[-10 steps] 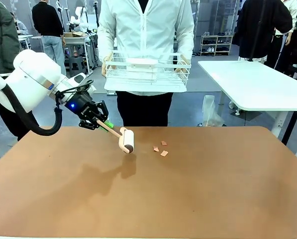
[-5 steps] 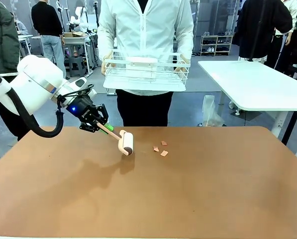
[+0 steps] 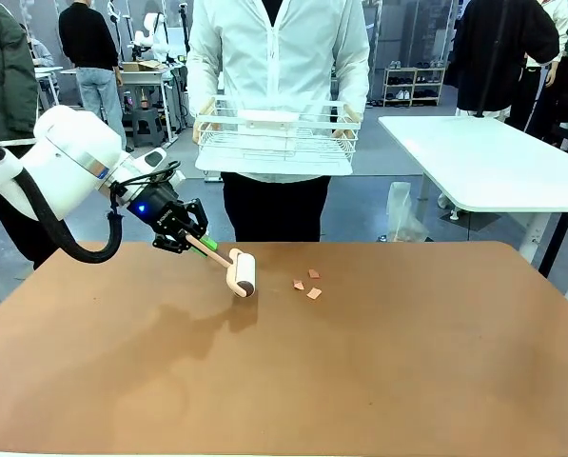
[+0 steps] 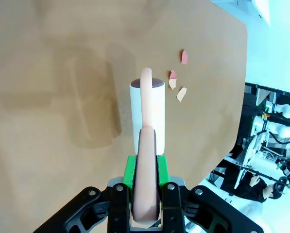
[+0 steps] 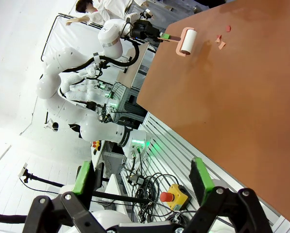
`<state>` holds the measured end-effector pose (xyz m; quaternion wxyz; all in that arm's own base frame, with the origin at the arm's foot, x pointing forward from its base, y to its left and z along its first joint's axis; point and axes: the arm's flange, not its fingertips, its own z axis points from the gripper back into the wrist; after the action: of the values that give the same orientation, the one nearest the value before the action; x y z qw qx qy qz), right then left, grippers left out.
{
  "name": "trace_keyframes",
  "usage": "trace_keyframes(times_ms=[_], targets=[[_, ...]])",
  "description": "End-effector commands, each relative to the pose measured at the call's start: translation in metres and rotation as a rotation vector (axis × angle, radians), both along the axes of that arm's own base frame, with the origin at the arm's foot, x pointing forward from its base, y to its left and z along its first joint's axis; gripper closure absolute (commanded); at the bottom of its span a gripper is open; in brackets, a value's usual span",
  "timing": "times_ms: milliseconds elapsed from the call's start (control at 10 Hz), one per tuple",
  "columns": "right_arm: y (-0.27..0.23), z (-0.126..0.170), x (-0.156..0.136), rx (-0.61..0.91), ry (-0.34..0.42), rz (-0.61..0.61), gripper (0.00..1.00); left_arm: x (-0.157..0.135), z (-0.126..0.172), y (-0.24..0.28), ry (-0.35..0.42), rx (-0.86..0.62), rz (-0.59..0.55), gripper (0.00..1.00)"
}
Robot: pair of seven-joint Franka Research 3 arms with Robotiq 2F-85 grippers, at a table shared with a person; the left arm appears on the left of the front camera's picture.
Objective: Clean the table.
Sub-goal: Clean the table with the Lint Roller when the human lifts the Dish drying rack.
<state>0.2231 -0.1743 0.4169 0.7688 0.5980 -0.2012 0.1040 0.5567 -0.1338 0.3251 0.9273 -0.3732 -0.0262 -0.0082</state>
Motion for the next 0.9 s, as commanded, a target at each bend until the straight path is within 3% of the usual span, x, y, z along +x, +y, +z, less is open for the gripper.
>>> trace_keyframes(times_ms=[0, 800], targets=[[0.0, 0.002, -0.002, 0.003, -0.014, 0.001, 0.0, -0.004, 0.001, 0.0, 0.0, 0.002, -0.003, 0.79], [0.0, 0.002, -0.002, 0.003, -0.014, 0.001, 0.0, 0.014, -0.02, -0.015, -0.043, -0.024, 0.003, 0.79]])
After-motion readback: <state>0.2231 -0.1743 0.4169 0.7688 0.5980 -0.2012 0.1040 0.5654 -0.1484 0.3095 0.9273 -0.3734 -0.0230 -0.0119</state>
